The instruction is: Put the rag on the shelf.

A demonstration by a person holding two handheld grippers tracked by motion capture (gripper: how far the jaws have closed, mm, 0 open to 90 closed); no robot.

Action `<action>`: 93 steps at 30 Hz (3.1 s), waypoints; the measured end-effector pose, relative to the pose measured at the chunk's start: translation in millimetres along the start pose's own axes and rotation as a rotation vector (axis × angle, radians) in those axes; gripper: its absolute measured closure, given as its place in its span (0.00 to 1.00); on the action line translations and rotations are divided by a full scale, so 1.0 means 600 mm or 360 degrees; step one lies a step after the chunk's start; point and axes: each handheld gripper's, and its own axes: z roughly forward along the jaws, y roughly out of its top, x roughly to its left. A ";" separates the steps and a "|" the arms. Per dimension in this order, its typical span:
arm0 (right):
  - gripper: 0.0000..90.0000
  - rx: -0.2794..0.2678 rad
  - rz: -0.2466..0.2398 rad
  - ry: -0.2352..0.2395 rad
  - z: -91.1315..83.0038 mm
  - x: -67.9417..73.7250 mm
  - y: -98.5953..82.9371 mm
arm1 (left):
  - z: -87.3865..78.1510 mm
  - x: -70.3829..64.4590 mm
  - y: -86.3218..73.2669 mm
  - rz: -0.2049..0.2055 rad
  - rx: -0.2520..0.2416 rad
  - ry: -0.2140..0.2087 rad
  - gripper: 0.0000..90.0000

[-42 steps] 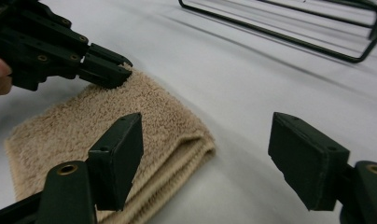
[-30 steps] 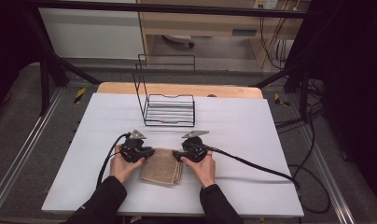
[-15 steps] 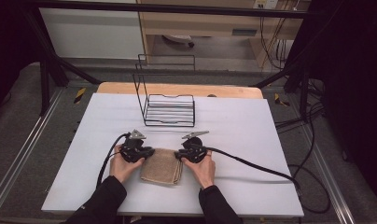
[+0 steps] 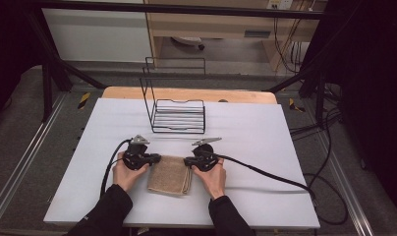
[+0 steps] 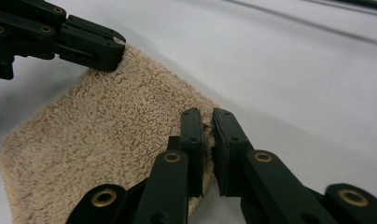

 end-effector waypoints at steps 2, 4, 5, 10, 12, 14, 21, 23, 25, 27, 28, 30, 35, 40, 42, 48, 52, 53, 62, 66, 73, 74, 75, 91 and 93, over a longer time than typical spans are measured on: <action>0.93 -0.0021 0.0000 0.0015 -0.006 0.002 0.002 | -0.009 0.000 0.001 0.0001 -0.0026 -0.0008 0.94; 0.93 -0.0053 -0.0007 0.0032 -0.012 0.004 0.004 | -0.018 -0.003 0.001 0.0013 -0.0046 -0.0011 0.94; 0.93 -0.0069 -0.0013 0.0040 -0.016 0.006 0.005 | -0.022 -0.003 0.001 0.0017 -0.0057 -0.0016 0.94; 0.93 -0.0140 -0.0034 0.0079 -0.032 0.013 0.007 | -0.044 -0.008 0.001 0.0025 -0.0122 -0.0038 0.94; 0.93 -0.0168 -0.0051 0.0089 -0.038 0.015 0.008 | -0.051 -0.011 0.001 0.0029 -0.0140 -0.0043 0.94; 0.93 -0.0184 -0.0060 0.0096 -0.044 0.018 0.008 | -0.057 -0.014 0.002 0.0039 -0.0159 -0.0039 0.94; 0.93 -0.0269 -0.0104 0.0119 -0.066 0.023 0.012 | -0.077 -0.025 0.007 0.0064 -0.0229 -0.0047 0.94; 0.93 -0.0290 -0.0102 0.0128 -0.073 0.025 0.014 | -0.083 -0.028 0.009 0.0068 -0.0249 -0.0053 0.94; 0.93 -0.0314 -0.0119 0.0128 -0.079 0.026 0.017 | -0.089 -0.032 0.011 0.0084 -0.0271 -0.0048 0.94; 0.93 -0.0327 -0.0125 0.0132 -0.086 0.028 0.019 | -0.094 -0.037 0.013 0.0106 -0.0289 -0.0041 0.94; 0.93 -0.0337 -0.0131 0.0134 -0.089 0.028 0.020 | -0.096 -0.039 0.015 0.0114 -0.0298 -0.0042 0.95; 0.93 -0.0351 -0.0141 0.0133 -0.095 0.028 0.021 | -0.101 -0.044 0.017 0.0127 -0.0315 -0.0041 0.95; 0.93 -0.0389 -0.0164 0.0129 -0.111 0.029 0.026 | -0.111 -0.055 0.023 0.0146 -0.0350 -0.0041 0.95; 0.93 -0.0432 -0.0206 0.0117 -0.125 0.030 0.032 | -0.119 -0.064 0.028 0.0159 -0.0389 -0.0034 0.95; 0.93 -0.0442 -0.0217 0.0114 -0.130 0.032 0.034 | -0.122 -0.066 0.030 0.0161 -0.0406 -0.0031 0.95; 0.94 -0.0484 -0.0253 0.0111 -0.145 0.038 0.041 | -0.132 -0.072 0.036 0.0164 -0.0446 -0.0025 0.95; 0.94 -0.0515 -0.0268 0.0108 -0.155 0.043 0.047 | -0.141 -0.074 0.041 0.0166 -0.0486 -0.0025 0.95; 0.93 -0.0526 -0.0274 0.0107 -0.157 0.043 0.048 | -0.143 -0.075 0.042 0.0169 -0.0494 -0.0022 0.95; 0.94 -0.0609 -0.0304 0.0086 -0.176 0.053 0.061 | -0.155 -0.079 0.054 0.0196 -0.0558 0.0000 0.95; 0.94 -0.0629 -0.0310 0.0084 -0.180 0.056 0.066 | -0.160 -0.079 0.059 0.0194 -0.0597 0.0003 0.95; 0.94 -0.0693 -0.0337 0.0052 -0.194 0.062 0.084 | -0.172 -0.080 0.074 0.0200 -0.0672 0.0008 0.95; 0.94 -0.0702 -0.0344 0.0049 -0.196 0.063 0.086 | -0.173 -0.080 0.077 0.0196 -0.0682 0.0011 0.95; 0.94 -0.0709 -0.0347 0.0044 -0.198 0.063 0.089 | -0.174 -0.080 0.079 0.0198 -0.0691 0.0017 0.95; 0.94 -0.0842 -0.0390 0.0001 -0.222 0.074 0.127 | -0.196 -0.073 0.120 0.0202 -0.0847 0.0038 0.95; 0.94 -0.0854 -0.0397 -0.0008 -0.224 0.075 0.133 | -0.200 -0.073 0.127 0.0208 -0.0862 0.0052 0.95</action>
